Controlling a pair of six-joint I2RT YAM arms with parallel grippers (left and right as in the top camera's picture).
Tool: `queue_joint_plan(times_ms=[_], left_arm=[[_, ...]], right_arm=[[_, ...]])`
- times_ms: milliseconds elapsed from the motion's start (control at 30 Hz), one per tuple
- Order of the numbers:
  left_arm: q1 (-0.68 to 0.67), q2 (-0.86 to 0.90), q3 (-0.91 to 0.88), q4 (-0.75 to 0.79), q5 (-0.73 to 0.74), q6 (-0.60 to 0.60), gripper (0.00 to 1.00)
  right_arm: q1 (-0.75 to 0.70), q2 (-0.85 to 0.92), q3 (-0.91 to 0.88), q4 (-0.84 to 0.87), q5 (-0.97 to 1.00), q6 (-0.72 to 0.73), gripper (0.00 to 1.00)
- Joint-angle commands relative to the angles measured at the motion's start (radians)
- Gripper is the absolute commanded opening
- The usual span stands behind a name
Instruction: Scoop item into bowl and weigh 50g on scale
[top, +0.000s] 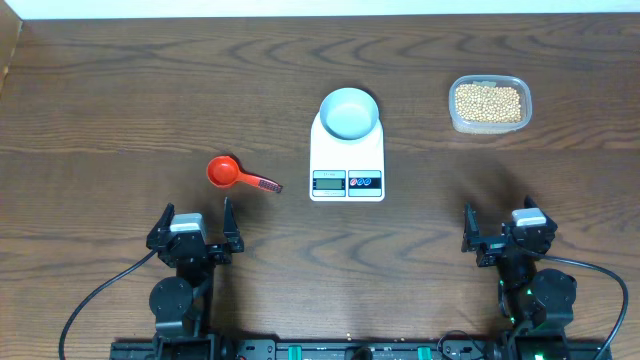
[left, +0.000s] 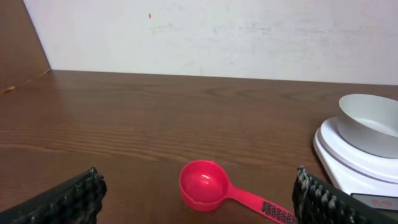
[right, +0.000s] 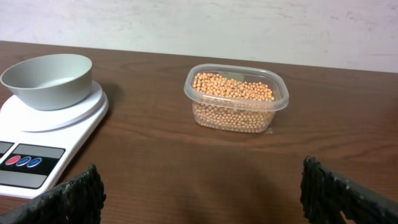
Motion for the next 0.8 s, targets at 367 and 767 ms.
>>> queue_joint_plan(times_ms=[367,767], left_arm=[[0.005,-0.007,-0.024,-0.023,-0.016,0.013,0.97],[0.005,-0.007,-0.024,-0.015,-0.016,0.013,0.98]], right_arm=[[0.005,0.000,-0.002,-0.003,-0.005,0.006,0.99],[0.005,0.000,-0.002,-0.003,-0.005,0.006,0.99]])
